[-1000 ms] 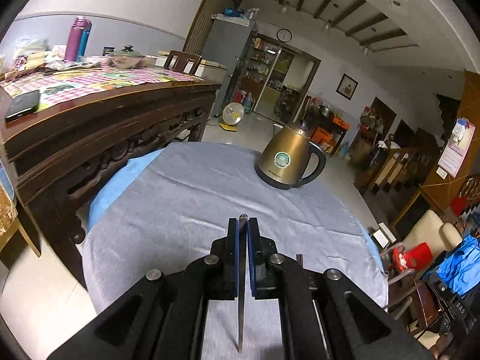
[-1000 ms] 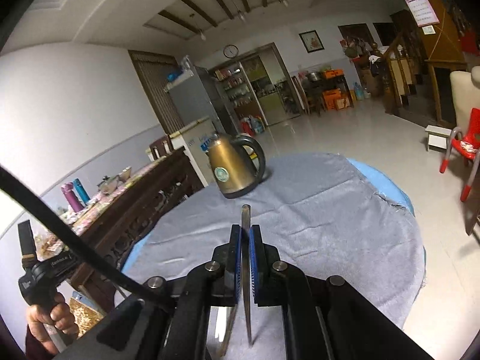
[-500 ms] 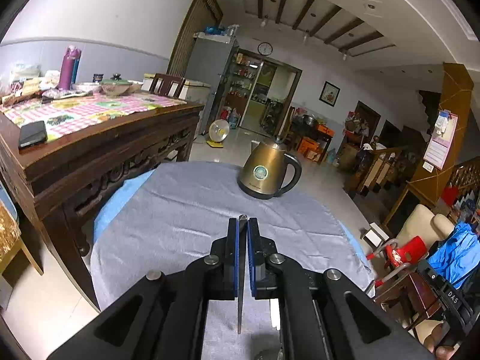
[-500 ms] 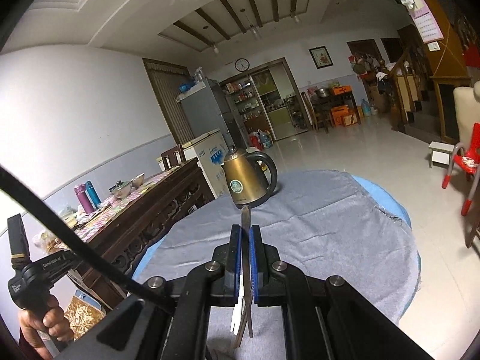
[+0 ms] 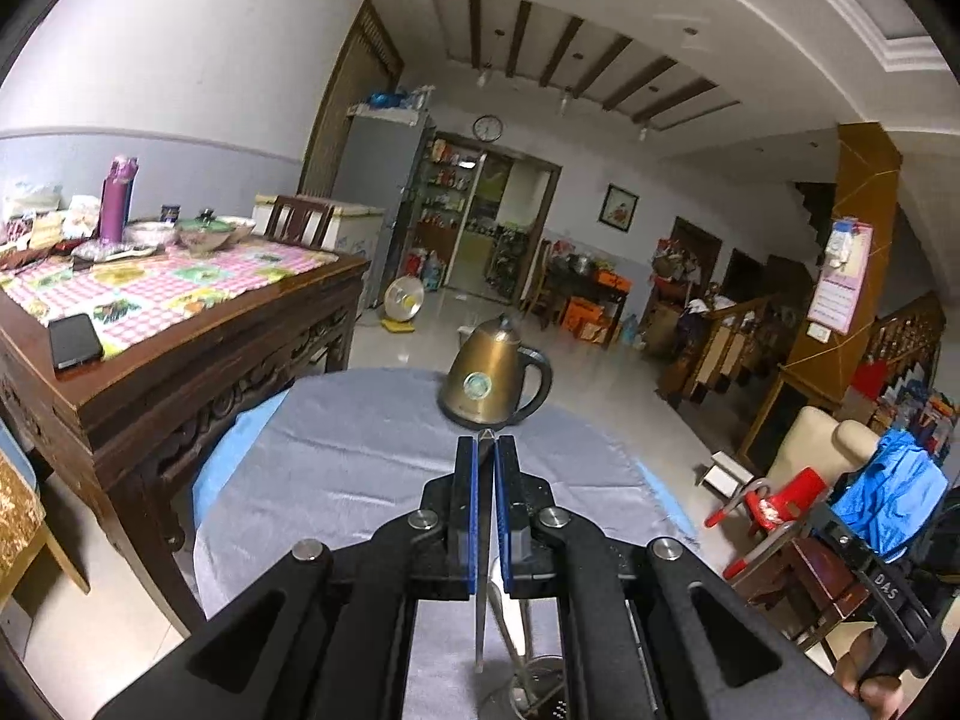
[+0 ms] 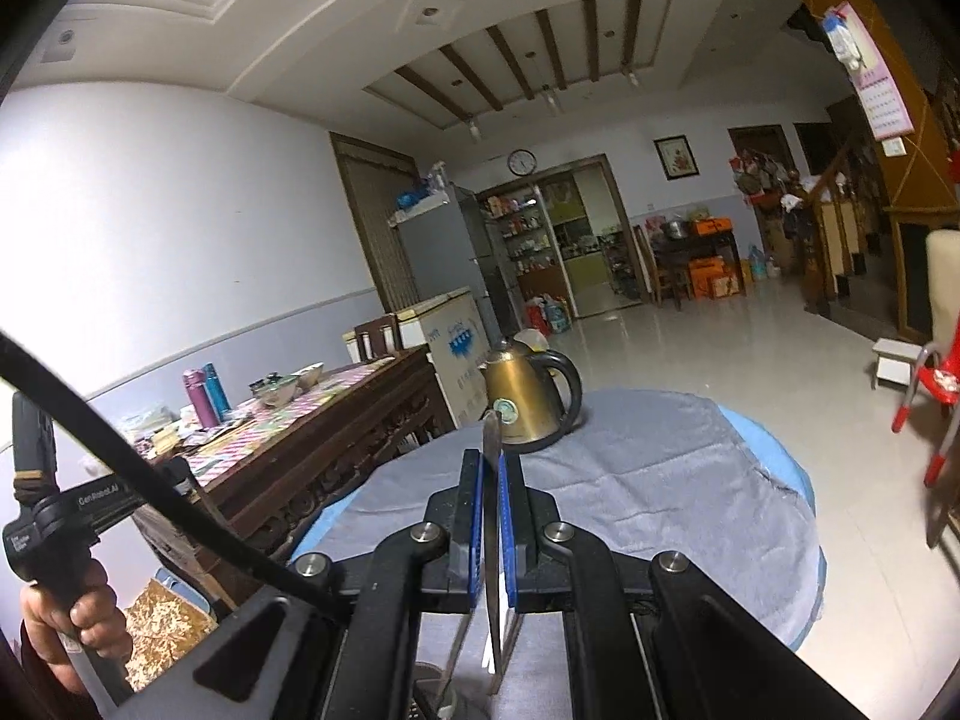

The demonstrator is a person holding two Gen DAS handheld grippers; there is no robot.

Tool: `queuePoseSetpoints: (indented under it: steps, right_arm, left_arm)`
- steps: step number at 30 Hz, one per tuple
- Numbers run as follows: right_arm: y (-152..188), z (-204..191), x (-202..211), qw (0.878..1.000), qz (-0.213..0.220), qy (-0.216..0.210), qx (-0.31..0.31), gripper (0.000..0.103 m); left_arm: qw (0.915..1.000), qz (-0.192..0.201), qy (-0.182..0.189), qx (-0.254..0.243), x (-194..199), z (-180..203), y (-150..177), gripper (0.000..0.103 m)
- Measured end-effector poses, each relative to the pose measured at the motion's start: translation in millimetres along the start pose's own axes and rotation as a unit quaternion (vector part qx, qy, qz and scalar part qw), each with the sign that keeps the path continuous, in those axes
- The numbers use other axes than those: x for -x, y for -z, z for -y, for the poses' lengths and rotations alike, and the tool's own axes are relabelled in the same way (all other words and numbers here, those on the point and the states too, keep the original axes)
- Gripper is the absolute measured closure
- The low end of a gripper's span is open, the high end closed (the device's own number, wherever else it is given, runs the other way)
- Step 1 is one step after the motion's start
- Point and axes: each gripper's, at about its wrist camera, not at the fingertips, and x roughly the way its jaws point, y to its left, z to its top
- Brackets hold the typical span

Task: Organize utensils
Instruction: 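Lift both chopsticks upright and lower them into the steel cup, then open both tools and withdraw them from the cup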

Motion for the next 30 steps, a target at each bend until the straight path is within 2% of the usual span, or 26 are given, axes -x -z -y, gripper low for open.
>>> queuePoseSetpoints:
  steps: [5,10,20,30]
  right_arm:
    - [-8,-11,19,1.0,0.013,-0.016,0.012,0.097]
    - [-11,-26,27,0.999,0.022,-0.034,0.018,0.097]
    - [15,-51,-4,0.997,-0.031,-0.057,0.032,0.097]
    - [33,-52,-16,0.995,-0.075,-0.062,0.029,0.097]
  left_arm:
    - [0.9995,0.012,0.029,-0.002,19,9,-6,0.098]
    - [0.9988,0.01,0.047,-0.006,20,20,-4,0.098]
    - [0.9973,-0.044,0.057,-0.017,-12,37,23,0.098]
    - [0.9934,-0.092,0.061,-0.033,-18,47,46,0.098]
